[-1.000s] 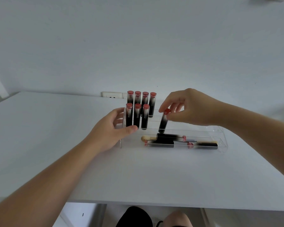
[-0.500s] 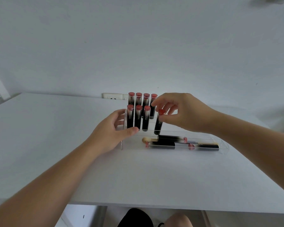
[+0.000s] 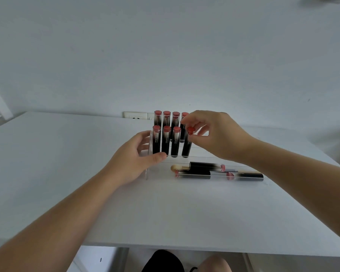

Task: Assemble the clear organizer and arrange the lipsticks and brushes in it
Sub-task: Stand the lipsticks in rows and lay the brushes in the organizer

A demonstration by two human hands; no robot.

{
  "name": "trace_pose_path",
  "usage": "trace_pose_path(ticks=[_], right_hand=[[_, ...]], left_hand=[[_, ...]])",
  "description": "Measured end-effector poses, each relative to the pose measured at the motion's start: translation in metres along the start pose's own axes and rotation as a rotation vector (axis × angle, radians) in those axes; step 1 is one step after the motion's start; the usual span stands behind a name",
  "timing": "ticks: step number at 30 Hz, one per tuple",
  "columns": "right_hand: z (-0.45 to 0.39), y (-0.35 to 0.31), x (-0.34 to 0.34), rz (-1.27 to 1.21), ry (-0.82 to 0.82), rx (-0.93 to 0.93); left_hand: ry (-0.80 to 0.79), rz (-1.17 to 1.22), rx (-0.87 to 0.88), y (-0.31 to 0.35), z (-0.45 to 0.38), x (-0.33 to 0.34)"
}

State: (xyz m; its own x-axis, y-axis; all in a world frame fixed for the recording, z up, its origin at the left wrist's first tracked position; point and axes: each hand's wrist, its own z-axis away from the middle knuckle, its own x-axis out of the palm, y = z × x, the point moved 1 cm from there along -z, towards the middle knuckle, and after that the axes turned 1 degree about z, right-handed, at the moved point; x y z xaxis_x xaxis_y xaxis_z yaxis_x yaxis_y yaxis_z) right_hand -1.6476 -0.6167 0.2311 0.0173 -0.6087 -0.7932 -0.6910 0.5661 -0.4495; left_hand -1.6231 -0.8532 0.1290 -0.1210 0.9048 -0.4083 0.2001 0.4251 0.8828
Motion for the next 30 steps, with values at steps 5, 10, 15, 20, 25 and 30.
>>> trace_pose_path(ticks=[5,10,15,20,25,30], right_hand=[[-0.0005,0.0019,0.0033,-0.007,0.007,0.019],[-0.0015,0.0036,0.0029,-0.009,-0.032,0.062],[-0.0003,0.0042,0.0058,-0.031,-0.026,0.067],[-0.0010,0.0044,0.0073,-0.022,-0.028,0.056],[-0.0013,0.0056,0.0080,-0.026,-0.020,0.048],[-0.0021,0.0078,0.0107,-0.025,-0.007,0.043]], left_hand=[[-0.014,0.002,-0.003,0.0010,0.0005,-0.0001],[-0.007,0.013,-0.005,0.0000,0.0002,0.0001],[0.005,-0.001,-0.002,-0.0013,-0.0002,-0.0001],[0.002,-0.010,-0.012,-0.0011,-0.0005,0.0001],[0.002,-0.015,-0.013,-0.0021,-0.0008,0.0001],[-0.008,-0.008,-0.014,-0.0020,-0.0007,-0.0002]])
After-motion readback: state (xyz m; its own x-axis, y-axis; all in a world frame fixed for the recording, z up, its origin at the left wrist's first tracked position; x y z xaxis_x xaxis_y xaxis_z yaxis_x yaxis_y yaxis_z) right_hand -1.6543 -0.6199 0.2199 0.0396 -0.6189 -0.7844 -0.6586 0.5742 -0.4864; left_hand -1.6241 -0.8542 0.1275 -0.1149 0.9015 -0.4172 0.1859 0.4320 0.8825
